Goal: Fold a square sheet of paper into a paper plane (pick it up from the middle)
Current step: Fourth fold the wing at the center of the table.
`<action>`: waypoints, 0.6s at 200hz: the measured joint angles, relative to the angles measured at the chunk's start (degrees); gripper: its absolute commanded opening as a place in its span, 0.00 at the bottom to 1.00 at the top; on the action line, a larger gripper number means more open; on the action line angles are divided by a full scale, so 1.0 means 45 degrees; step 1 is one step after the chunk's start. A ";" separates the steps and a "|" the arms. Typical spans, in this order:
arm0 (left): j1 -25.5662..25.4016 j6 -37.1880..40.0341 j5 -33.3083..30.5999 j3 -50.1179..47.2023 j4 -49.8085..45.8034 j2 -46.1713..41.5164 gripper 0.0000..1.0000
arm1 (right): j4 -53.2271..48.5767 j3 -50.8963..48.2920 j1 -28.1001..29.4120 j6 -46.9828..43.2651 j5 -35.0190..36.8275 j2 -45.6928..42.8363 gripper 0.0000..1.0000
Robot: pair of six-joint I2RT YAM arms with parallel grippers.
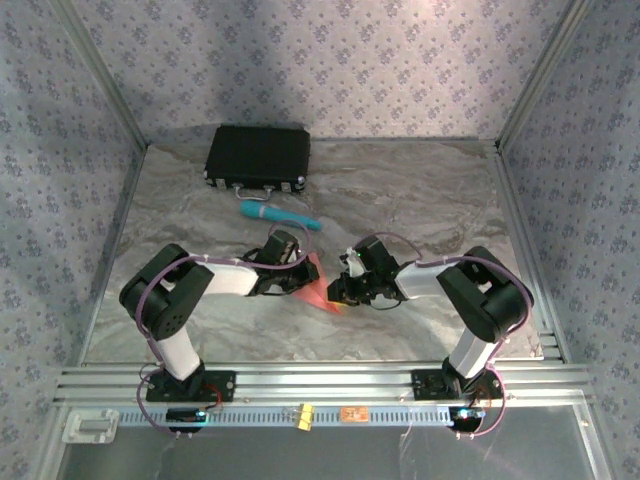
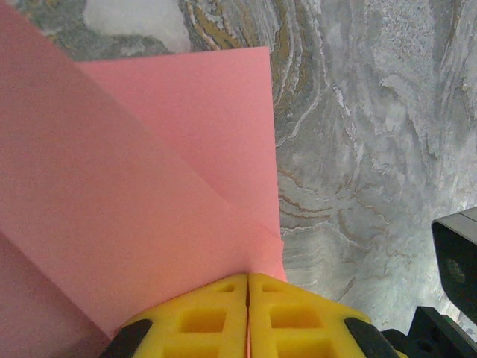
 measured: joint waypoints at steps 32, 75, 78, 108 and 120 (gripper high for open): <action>0.0019 0.0000 0.0131 0.0005 0.0107 0.0073 0.09 | -0.0359 -0.0049 -0.0063 -0.0291 0.0000 -0.0053 0.06; 0.0019 -0.0005 0.0257 0.0005 0.0112 0.0097 0.09 | -0.0214 -0.0189 -0.0180 -0.0330 -0.0248 -0.0053 0.10; 0.0019 -0.0005 0.0257 0.0000 0.0121 0.0097 0.09 | -0.0204 -0.0194 -0.0180 -0.0330 -0.0253 -0.0053 0.11; 0.0024 0.0000 0.0287 0.0005 0.0155 0.0121 0.09 | -0.0277 -0.0389 -0.0180 -0.0427 -0.0316 -0.0359 0.16; 0.0019 -0.0005 0.0287 0.0005 0.0165 0.0126 0.09 | -0.0515 -0.0447 -0.0204 -0.0578 -0.0321 -0.0520 0.16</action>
